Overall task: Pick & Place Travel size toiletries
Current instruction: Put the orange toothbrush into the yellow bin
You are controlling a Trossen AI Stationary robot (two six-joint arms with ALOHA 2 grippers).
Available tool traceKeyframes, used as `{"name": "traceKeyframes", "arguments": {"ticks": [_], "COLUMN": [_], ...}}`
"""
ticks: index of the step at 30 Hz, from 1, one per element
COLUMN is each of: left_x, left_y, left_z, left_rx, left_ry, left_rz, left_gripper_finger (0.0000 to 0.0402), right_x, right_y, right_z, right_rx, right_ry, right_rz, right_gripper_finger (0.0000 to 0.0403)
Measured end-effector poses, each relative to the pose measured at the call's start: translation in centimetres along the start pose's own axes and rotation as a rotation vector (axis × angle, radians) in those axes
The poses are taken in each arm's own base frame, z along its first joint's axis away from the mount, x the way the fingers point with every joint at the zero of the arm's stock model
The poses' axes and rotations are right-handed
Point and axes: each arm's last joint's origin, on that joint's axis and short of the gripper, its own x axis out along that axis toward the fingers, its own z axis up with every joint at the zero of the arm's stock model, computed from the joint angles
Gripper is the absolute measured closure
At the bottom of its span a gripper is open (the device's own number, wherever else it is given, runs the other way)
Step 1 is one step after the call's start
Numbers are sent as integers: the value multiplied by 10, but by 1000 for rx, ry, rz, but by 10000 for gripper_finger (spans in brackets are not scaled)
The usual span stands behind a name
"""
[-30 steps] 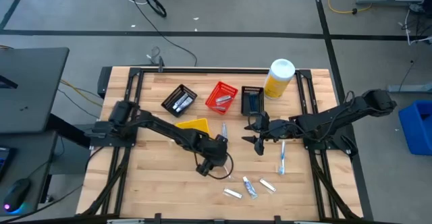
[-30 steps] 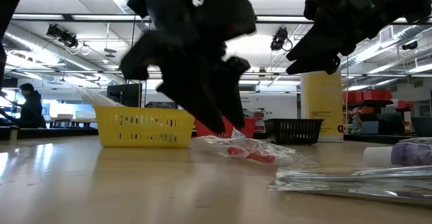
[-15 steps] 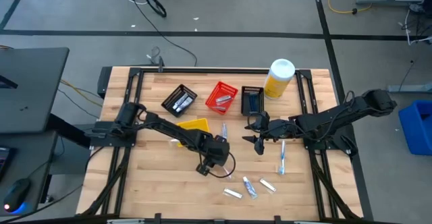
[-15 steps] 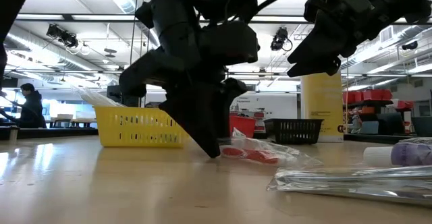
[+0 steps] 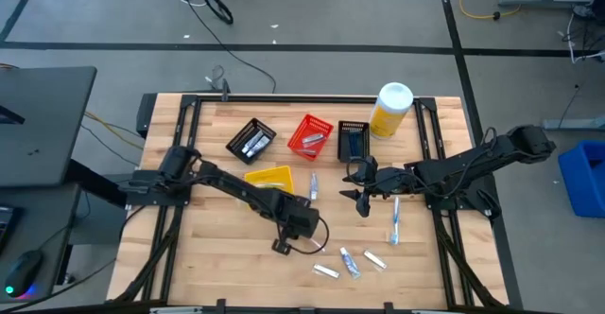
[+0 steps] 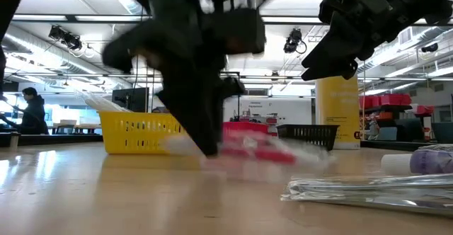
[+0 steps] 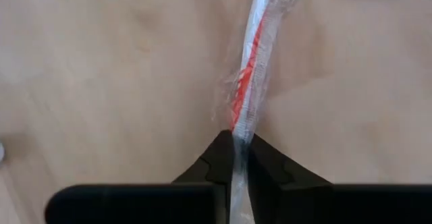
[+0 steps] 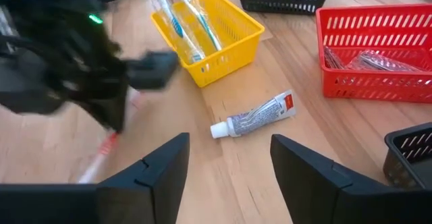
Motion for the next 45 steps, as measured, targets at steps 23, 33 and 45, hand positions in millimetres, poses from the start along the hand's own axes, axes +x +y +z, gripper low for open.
{"name": "traceKeyframes", "arguments": {"ticks": [23,33,45], "left_x": [-144,-118,-98], "left_y": [14,54,72], "left_z": [-27,-69,-88], "left_rx": [-417,-547,-561], "left_ry": [289,458,442], "left_rz": [375,380,326], "left_gripper_finger": [383,379,357], "right_x": [0,0,0], "right_y": [0,0,-1], "right_z": [0,0,1], "right_rx": [2,2,-3], "right_ry": [-4,-4,-13], "right_rz": [2,2,-22], "right_gripper_finger": [190,190,186]}}
